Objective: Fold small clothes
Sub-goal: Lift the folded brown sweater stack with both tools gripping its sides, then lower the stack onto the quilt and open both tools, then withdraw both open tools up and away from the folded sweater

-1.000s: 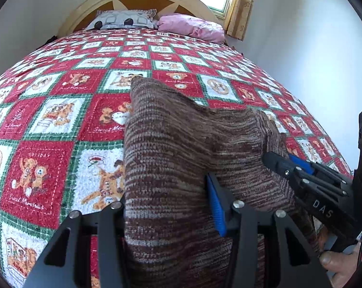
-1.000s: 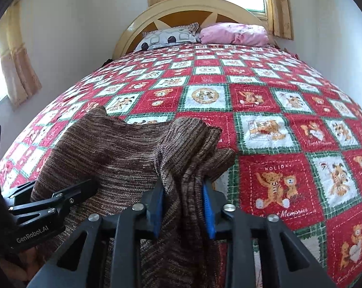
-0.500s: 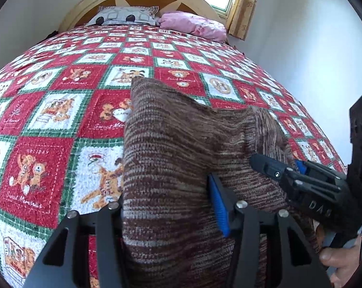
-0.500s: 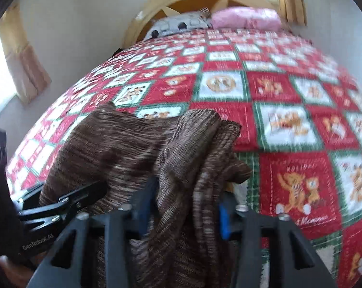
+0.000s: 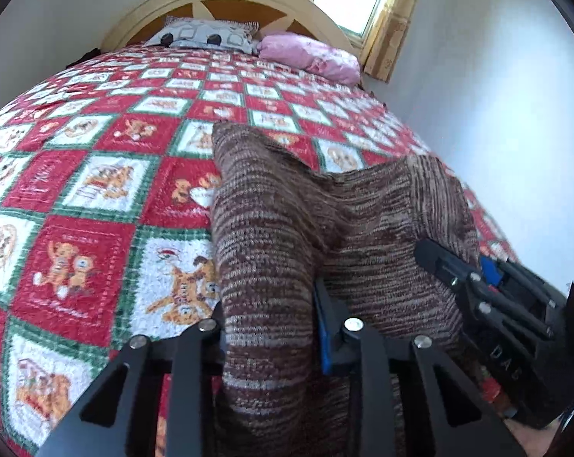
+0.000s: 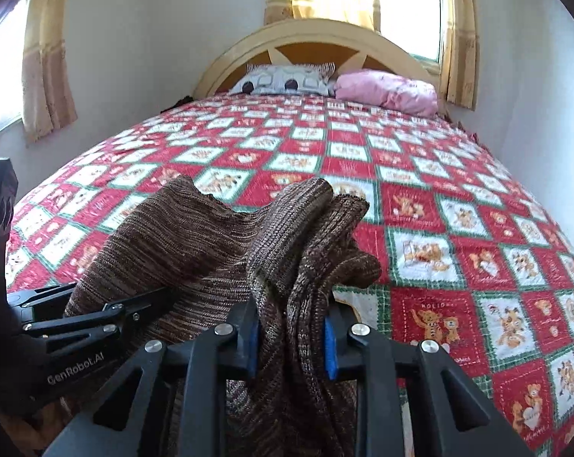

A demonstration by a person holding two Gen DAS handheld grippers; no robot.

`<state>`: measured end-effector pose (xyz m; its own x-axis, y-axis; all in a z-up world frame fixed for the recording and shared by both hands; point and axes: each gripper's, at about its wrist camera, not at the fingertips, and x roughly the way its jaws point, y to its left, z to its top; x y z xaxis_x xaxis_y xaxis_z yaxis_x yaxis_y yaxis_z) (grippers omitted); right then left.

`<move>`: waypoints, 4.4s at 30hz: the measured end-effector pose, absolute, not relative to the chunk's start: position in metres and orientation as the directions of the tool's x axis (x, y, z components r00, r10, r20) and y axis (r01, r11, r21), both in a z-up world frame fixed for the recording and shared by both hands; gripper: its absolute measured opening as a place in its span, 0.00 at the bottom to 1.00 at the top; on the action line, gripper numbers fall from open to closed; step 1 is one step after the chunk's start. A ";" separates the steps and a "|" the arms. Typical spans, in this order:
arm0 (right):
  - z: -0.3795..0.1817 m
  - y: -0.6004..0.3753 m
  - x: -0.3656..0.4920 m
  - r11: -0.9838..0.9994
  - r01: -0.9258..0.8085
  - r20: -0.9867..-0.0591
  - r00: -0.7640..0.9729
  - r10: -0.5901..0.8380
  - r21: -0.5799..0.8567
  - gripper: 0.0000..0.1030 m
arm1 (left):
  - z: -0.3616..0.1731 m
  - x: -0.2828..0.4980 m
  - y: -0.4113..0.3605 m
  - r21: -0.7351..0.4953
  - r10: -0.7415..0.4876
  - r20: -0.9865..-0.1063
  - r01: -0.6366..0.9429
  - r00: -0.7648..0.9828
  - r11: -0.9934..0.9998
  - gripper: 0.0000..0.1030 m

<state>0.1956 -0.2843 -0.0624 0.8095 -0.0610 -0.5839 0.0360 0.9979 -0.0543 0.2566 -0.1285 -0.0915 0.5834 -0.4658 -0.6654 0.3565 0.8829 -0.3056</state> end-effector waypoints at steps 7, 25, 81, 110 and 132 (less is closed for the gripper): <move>-0.026 -0.256 0.171 0.999 0.012 -0.510 0.860 -0.029 -0.038 0.25 | -0.060 0.226 -0.104 -0.258 -0.447 -0.600 0.368 0.664 0.893 0.29; 0.022 -0.119 0.125 0.977 -0.211 -0.408 0.893 0.189 -0.009 0.25 | -0.013 0.170 0.030 -0.210 -0.288 -0.547 0.204 0.786 0.956 0.29; -0.107 0.001 0.281 0.821 -0.371 -0.660 0.489 0.570 0.435 0.60 | -0.106 0.146 0.269 -0.398 -0.148 -0.677 -0.191 0.721 0.897 0.74; -0.124 0.002 0.189 0.817 -0.507 -0.751 0.417 0.511 0.274 0.14 | -0.113 0.135 0.199 -0.260 -0.053 -0.785 -0.251 0.617 0.932 0.21; -0.081 -0.018 0.162 0.861 -0.501 -0.688 0.594 0.416 0.089 0.18 | -0.099 0.124 0.199 -0.077 0.101 -0.778 -0.252 0.621 0.965 0.48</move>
<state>0.1617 -0.0182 -0.0808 0.5939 0.4163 -0.6885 -0.5008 0.8610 0.0886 0.1244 0.1994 -0.0986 0.6208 0.1006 -0.7775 -0.2522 0.9647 -0.0766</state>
